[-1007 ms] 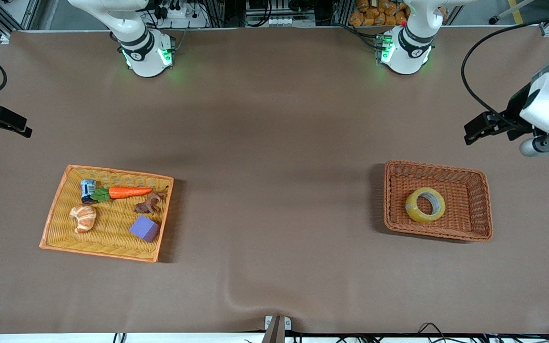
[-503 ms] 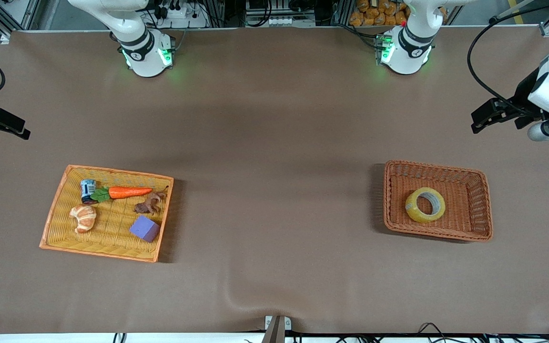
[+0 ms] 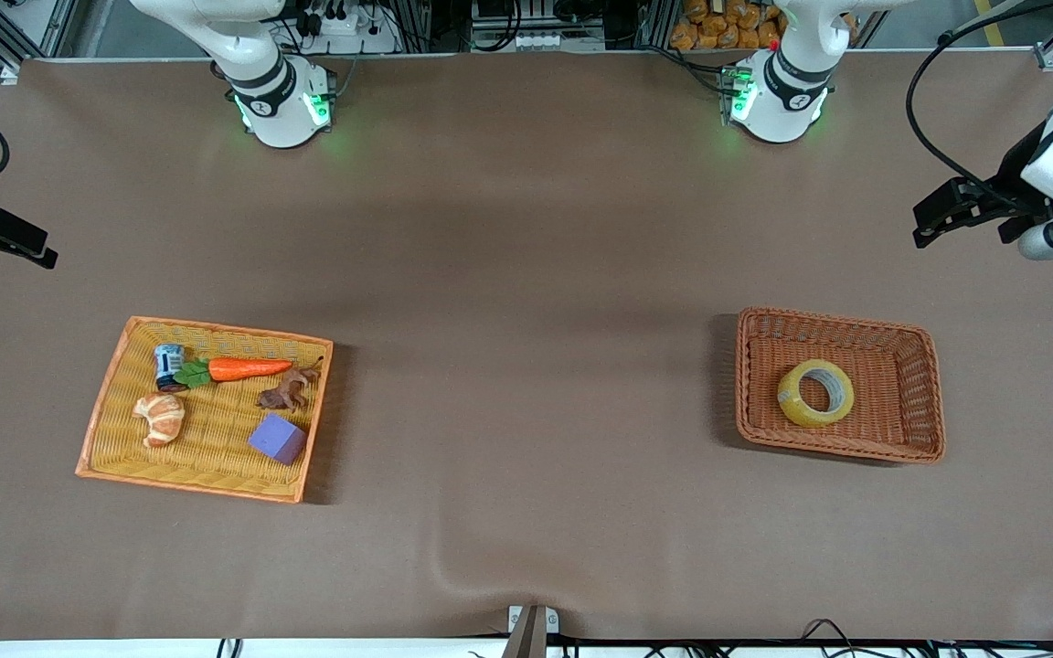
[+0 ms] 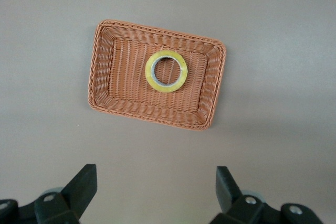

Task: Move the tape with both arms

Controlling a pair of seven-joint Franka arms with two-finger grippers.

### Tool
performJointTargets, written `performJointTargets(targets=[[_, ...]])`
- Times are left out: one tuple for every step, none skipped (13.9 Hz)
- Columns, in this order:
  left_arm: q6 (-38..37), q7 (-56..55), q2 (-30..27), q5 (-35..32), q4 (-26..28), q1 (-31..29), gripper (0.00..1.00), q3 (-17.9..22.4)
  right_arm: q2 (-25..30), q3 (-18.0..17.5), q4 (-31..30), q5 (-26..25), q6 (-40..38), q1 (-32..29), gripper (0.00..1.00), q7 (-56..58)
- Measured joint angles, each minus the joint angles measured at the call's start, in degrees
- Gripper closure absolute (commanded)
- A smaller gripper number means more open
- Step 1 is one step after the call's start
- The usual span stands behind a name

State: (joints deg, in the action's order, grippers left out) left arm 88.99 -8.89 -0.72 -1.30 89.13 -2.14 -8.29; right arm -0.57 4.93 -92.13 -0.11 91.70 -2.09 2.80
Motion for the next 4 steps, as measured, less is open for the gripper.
performJointTargets(targets=[[-0.01, 0.0, -0.17, 0.02, 0.11, 0.02, 0.0, -0.01, -0.2, 0.01, 0.22, 0.02, 0.1, 0.0, 0.0, -0.01], [-0.01, 0.02, -0.25, 0.02, 0.22, 0.04, 0.0, -0.02, -0.48, 0.03, 0.48, 0.04, 0.12, 0.0, 0.0, -0.02], [-0.01, 0.06, -0.25, 0.03, 0.29, 0.04, 0.0, -0.02, -0.86, 0.04, 0.92, 0.05, 0.14, 0.0, 0.0, -0.02], [-0.01, 0.07, -0.25, 0.03, 0.34, 0.05, 0.0, -0.02, -1.33, 0.05, 1.43, 0.06, 0.14, 0.0, 0.0, -0.02]])
